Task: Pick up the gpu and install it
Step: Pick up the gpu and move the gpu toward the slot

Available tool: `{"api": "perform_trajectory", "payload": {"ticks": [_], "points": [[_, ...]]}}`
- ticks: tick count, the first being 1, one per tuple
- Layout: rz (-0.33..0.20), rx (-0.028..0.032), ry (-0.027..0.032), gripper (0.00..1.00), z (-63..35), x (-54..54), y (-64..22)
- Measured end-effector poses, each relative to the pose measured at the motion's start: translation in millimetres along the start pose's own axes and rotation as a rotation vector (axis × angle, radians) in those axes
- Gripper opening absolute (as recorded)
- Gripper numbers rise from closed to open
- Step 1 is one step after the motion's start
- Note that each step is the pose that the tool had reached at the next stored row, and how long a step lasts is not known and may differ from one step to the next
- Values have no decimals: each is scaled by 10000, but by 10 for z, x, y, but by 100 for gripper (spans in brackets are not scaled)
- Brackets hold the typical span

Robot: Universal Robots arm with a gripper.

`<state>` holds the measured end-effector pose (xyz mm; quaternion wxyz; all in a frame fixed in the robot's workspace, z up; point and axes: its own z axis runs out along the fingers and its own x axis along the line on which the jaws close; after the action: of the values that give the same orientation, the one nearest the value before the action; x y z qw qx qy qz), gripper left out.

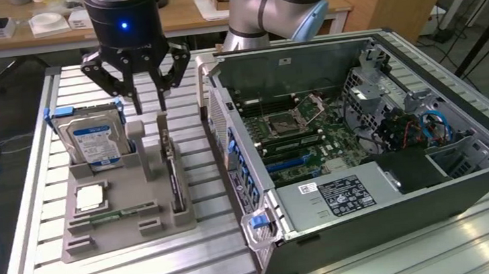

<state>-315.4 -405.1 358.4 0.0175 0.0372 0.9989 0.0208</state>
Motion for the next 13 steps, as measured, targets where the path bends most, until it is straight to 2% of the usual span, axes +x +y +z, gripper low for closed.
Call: {"api": "perform_trajectory", "payload": {"ticks": [2, 9, 13], "points": [[1, 1, -16, 42, 22, 2, -1], [1, -1, -16, 42, 22, 2, 0], [0, -1, -16, 42, 82, 5, -3]]}}
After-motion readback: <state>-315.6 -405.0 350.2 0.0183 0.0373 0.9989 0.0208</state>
